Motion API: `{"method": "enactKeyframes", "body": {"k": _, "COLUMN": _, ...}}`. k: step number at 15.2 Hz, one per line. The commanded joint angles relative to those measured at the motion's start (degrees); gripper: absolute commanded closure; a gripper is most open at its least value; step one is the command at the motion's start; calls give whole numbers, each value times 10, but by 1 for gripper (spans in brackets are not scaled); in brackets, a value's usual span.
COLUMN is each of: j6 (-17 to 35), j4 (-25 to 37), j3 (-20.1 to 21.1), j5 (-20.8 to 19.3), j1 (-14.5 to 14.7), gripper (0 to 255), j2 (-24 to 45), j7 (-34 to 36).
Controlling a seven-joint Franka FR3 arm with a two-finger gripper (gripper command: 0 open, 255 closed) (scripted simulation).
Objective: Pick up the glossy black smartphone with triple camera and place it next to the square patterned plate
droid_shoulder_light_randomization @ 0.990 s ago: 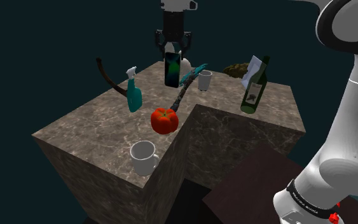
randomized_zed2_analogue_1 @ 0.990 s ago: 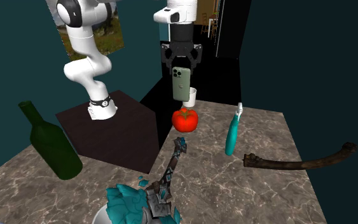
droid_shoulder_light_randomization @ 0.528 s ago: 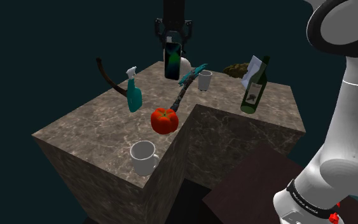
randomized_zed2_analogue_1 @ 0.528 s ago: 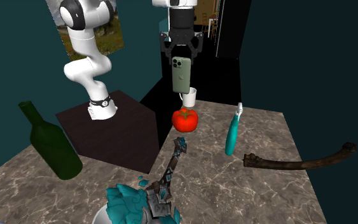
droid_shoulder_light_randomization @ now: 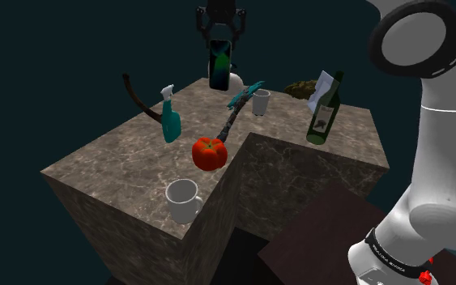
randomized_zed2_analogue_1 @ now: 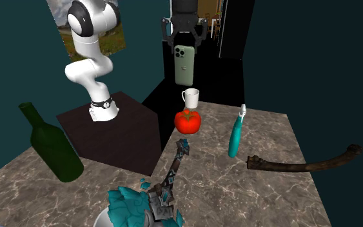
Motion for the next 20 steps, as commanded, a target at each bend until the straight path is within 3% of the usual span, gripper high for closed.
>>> {"method": "enactKeyframes", "body": {"k": 1, "j6": 7, "j4": -27, "j3": -2, "j5": 6, "j1": -14, "gripper": 255, "j2": -21, "j7": -12}}
{"method": "enactKeyframes", "body": {"k": 9, "j6": 62, "j4": -201, "j3": -36, "j5": 39, "j1": -103, "gripper": 255, "j2": -142, "j7": -117}}
{"method": "enactKeyframes", "body": {"k": 20, "j6": 83, "j4": -289, "j3": -106, "j5": 53, "j1": -191, "gripper": 255, "j2": -211, "j7": -270}}
